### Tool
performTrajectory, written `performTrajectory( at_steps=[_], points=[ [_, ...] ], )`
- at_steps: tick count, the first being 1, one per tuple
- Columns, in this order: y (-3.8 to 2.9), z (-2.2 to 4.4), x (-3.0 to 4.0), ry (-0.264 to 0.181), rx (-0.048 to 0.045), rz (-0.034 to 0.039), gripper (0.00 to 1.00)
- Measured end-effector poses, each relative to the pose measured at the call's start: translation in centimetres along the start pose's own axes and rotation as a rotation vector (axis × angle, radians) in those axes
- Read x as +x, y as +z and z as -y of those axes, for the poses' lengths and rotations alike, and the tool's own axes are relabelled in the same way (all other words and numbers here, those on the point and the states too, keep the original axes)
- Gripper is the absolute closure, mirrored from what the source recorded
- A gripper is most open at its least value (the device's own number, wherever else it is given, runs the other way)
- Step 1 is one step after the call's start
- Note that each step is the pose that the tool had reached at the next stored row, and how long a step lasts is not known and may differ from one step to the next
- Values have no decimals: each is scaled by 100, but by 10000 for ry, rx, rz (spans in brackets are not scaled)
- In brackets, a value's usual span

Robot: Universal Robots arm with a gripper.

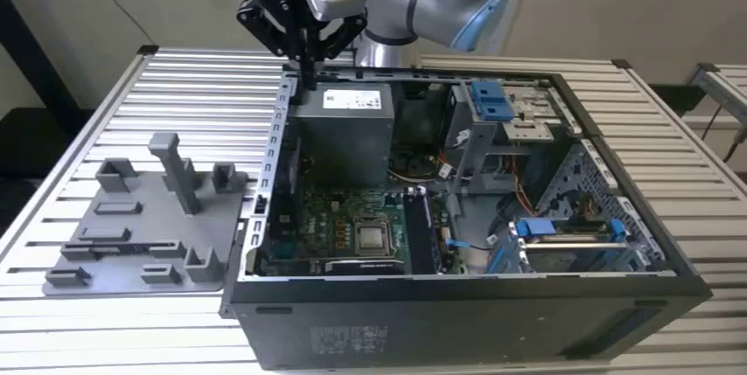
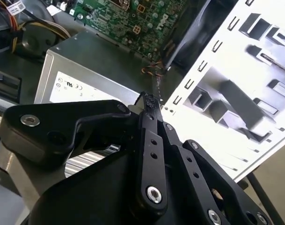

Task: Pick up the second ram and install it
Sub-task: 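Reach for the second ram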

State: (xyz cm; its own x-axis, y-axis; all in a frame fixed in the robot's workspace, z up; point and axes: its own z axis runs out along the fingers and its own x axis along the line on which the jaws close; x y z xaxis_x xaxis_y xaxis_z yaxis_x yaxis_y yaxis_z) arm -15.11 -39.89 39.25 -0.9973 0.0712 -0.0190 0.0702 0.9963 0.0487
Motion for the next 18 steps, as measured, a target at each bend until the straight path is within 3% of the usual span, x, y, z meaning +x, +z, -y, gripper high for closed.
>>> performTrajectory(
  at_steps=[18],
  points=[
    [-2, 15, 196, -1, -1, 0, 89]
  ],
)
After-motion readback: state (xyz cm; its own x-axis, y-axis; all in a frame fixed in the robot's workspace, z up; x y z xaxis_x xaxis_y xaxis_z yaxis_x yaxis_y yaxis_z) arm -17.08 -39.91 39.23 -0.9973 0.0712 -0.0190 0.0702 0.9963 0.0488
